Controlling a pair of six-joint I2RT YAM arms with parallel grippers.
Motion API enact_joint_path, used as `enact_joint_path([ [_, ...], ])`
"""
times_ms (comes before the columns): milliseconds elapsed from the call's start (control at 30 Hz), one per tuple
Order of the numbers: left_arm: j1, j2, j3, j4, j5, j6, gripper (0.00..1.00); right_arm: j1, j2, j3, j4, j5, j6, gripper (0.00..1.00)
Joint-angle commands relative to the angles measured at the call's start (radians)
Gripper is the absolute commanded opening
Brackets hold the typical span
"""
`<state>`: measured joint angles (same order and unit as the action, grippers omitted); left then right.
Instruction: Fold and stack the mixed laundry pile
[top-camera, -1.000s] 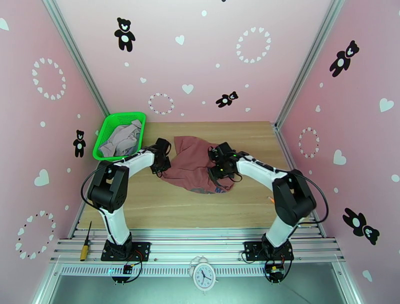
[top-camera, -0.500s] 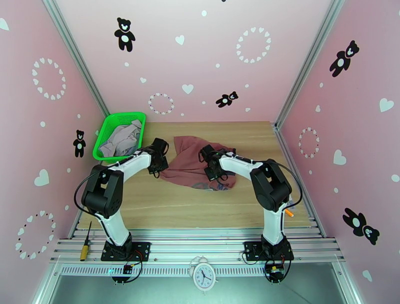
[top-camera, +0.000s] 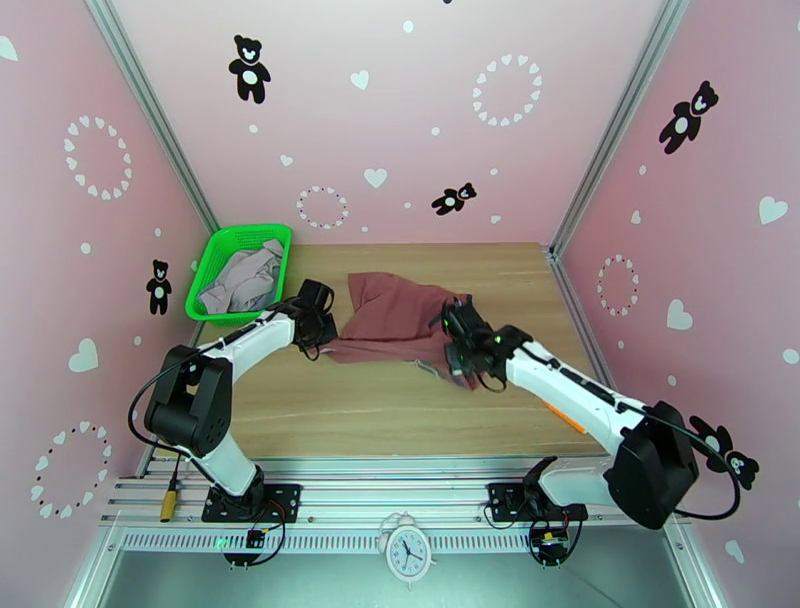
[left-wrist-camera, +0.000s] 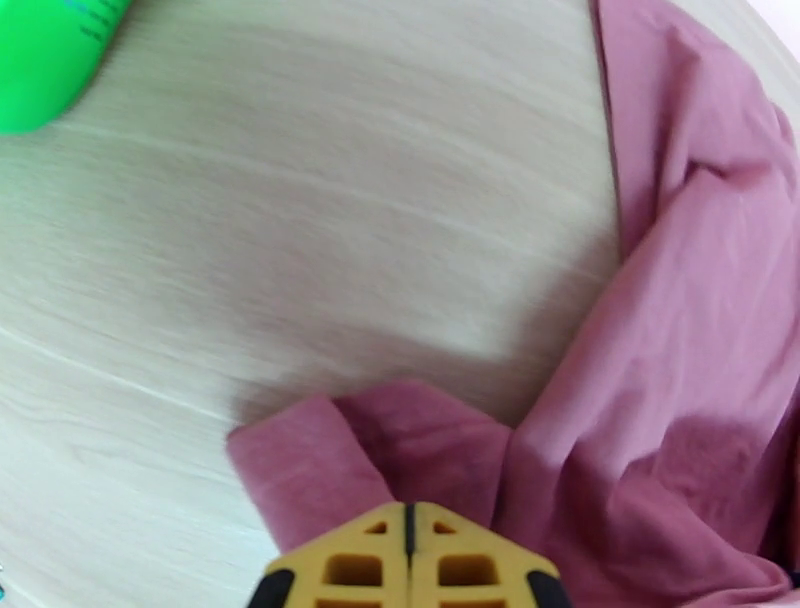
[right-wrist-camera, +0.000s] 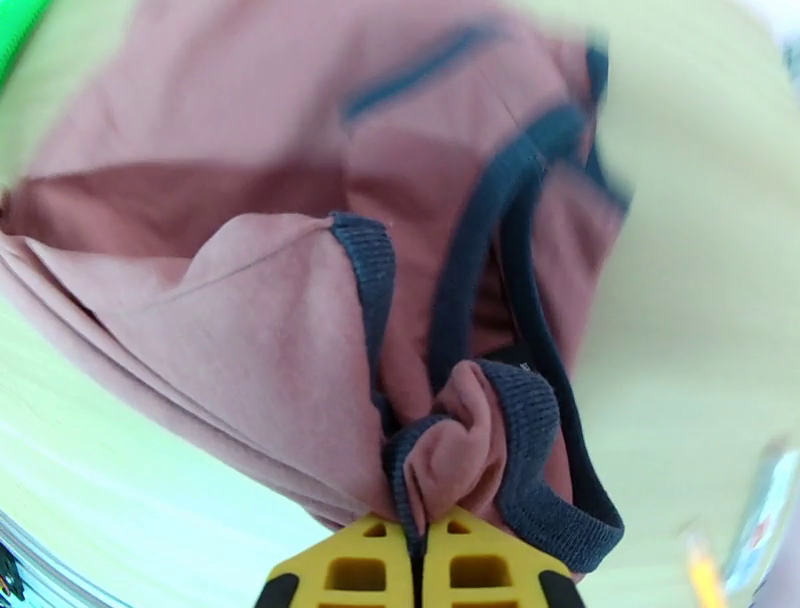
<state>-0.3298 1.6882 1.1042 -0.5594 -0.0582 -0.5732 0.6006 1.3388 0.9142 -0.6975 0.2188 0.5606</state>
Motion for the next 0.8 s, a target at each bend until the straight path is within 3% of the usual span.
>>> enact_joint_path([
  [0, 0.053, -0.007, -0.048, -0.036, -0.185, 0.009, 0.0, -0.068, -0.059, -0.122, -0.194, 0.121, 0.153, 0.24],
  [133, 0.053, -0.018, -0.063, -0.045, -0.213, 0.014, 0.0, -0.075, -0.075, -0.155, -0.171, 0.078, 0.179, 0.45],
  [200, 0.052, -0.027, -0.068, -0.055, -0.232, 0.017, 0.0, -0.075, -0.077, -0.139, -0.179, 0.078, 0.175, 0.52],
  [400, 0.053, -0.053, -0.081, -0.053, -0.235, 0.017, 0.0, -0.078, -0.077, -0.102, -0.163, 0.043, 0.163, 0.55],
  [567, 0.053, -0.049, -0.084, -0.048, -0.23, 0.016, 0.0, -0.072, -0.078, 0.0, -0.129, -0.072, 0.028, 0.65],
  [767, 0.052, -0.053, -0.098, -0.036, -0.218, 0.013, 0.0, -0.071, 0.034, 0.161, -0.114, -0.123, -0.124, 0.65],
])
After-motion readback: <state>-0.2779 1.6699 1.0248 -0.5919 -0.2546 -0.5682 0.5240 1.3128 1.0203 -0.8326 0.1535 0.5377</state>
